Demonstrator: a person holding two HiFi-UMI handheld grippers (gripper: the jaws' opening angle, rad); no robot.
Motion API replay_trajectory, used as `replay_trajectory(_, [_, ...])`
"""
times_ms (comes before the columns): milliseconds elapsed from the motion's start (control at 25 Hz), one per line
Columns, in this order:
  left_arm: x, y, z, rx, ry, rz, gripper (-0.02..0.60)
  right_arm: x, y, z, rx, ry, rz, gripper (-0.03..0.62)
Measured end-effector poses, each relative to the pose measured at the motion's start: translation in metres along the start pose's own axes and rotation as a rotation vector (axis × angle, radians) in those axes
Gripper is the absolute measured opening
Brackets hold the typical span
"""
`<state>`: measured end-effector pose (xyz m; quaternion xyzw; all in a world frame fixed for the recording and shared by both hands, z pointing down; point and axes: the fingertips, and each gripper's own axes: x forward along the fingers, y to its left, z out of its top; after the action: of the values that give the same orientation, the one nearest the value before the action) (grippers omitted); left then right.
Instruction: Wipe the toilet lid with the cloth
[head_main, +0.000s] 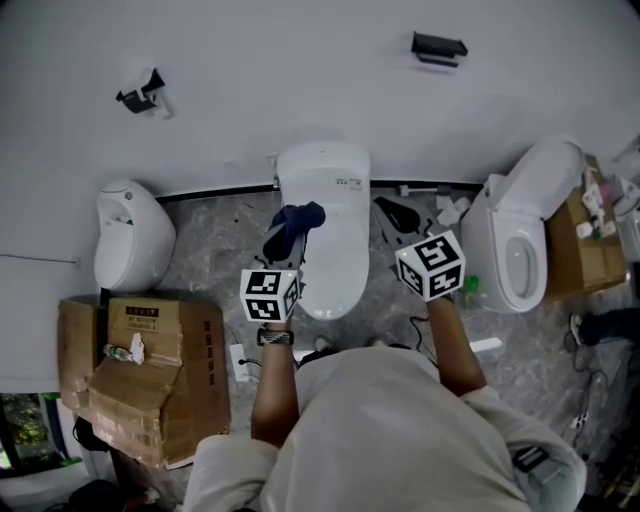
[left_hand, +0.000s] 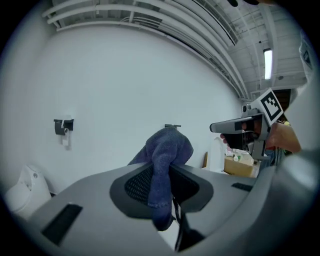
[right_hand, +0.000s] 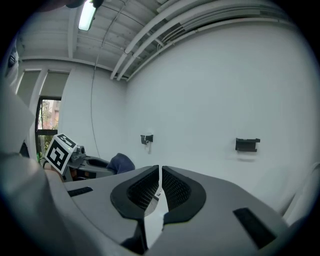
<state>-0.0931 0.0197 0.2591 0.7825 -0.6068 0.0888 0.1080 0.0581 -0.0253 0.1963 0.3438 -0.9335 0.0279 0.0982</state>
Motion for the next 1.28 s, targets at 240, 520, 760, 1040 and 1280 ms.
replay_trajectory(240, [-0.001, -0.007, 0.054, 0.114, -0.056, -0.014, 0.083, 0.0, -0.003, 0.046, -0.044, -0.07, 0.005, 0.041])
replay_trajectory(520, [-0.007, -0.013, 0.133, 0.107, -0.206, -0.074, 0.083, -0.003, -0.007, 0.102, -0.096, -0.154, 0.012, 0.041])
replay_trajectory(760, [-0.011, -0.019, 0.167, 0.21, -0.237, -0.068, 0.083, -0.014, -0.01, 0.14, -0.096, -0.219, 0.009, 0.041])
replay_trajectory(1040, [-0.012, -0.031, 0.191, 0.241, -0.283, -0.096, 0.083, -0.02, -0.01, 0.145, -0.152, -0.194, -0.004, 0.032])
replay_trajectory(1280, [-0.016, -0.038, 0.193, 0.235, -0.297, -0.093, 0.083, -0.023, -0.003, 0.147, -0.173, -0.198, 0.013, 0.032])
